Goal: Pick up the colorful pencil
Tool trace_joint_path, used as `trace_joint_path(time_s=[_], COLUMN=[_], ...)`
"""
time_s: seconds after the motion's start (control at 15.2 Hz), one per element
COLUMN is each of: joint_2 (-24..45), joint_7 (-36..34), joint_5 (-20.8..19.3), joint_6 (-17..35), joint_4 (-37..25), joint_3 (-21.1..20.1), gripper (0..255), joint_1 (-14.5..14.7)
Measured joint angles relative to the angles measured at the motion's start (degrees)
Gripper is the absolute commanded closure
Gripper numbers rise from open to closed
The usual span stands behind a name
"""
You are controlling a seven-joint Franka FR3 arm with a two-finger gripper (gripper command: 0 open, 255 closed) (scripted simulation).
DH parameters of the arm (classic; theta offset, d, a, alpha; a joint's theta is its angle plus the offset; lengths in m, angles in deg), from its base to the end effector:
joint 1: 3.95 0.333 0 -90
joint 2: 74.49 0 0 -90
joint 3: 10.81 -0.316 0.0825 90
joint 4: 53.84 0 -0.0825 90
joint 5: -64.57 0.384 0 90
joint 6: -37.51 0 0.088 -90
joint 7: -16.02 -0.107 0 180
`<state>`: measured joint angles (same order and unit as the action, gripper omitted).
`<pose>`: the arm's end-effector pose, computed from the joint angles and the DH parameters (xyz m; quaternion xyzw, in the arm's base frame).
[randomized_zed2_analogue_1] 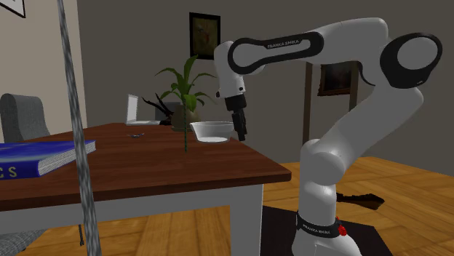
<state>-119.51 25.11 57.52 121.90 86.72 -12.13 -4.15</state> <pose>0.2908 -0.0071 0.5388 0.9893 0.0842 -0.1018 0.0623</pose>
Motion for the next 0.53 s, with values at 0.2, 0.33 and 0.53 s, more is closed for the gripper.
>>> trace_joint_path(time_s=[0.2,0.33,0.53], joint_2=[2.05,4.12,9.10], joint_7=[-1.21,-2.96,-5.87], joint_5=[1.11,2.69,4.93], joint_6=[-0.72,-2.57,-4.94], joint_4=[-2.57,-6.23,-13.24], joint_3=[-0.83,-2.04,-3.82], gripper=[0,0,0], joint_1=[0.20,0.48,0.69])
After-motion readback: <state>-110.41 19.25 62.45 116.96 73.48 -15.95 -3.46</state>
